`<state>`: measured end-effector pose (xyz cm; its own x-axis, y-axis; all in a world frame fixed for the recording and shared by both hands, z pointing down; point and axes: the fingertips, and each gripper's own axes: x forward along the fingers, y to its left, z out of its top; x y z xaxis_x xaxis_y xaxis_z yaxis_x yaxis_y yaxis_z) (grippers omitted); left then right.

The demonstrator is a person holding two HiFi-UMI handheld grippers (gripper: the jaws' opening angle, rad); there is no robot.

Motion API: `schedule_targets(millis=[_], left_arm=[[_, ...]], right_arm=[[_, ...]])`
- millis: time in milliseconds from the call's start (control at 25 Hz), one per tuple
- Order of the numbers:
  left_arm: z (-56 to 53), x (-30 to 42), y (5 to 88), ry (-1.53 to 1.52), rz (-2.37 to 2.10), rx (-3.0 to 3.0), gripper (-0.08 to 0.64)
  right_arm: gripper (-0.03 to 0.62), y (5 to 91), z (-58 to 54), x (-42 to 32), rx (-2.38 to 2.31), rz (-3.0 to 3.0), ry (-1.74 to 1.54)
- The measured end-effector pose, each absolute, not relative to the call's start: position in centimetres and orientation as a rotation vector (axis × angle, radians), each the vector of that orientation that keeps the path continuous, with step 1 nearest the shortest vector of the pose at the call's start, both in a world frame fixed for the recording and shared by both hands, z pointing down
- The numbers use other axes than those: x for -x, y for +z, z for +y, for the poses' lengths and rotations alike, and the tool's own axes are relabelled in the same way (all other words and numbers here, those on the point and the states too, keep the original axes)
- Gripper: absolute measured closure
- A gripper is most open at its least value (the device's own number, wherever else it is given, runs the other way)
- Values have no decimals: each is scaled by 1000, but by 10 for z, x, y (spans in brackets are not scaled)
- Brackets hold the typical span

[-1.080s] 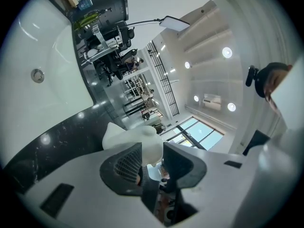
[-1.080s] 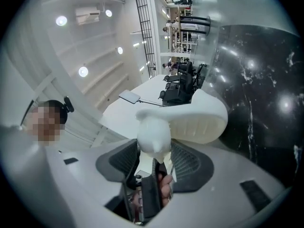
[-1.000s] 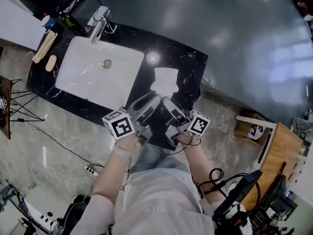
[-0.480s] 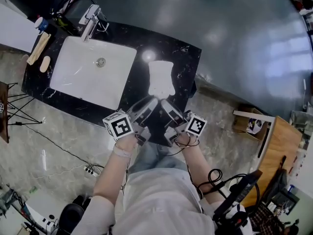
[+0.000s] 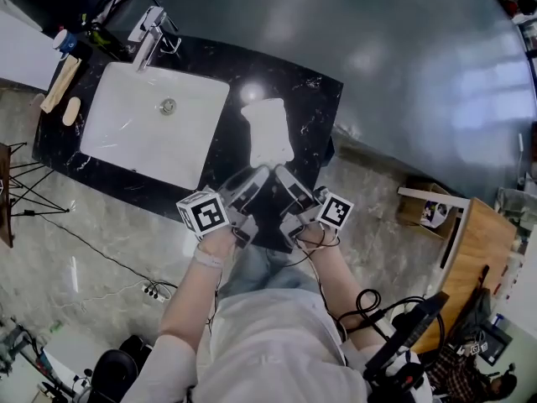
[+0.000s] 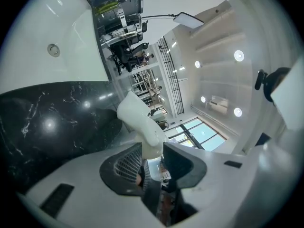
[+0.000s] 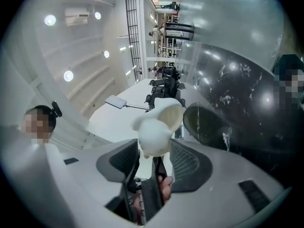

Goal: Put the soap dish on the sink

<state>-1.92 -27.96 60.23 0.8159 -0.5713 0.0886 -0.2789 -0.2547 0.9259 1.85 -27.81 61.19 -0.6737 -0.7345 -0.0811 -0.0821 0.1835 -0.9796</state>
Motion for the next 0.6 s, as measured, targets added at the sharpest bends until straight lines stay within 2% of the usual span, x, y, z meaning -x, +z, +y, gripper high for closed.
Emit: schedule_targets(millis=[600], left_arm=[[-285,5,615,-357,-601,-1700,435]], right_arm=[[376,626,-288,-28,870,1777,-1631]])
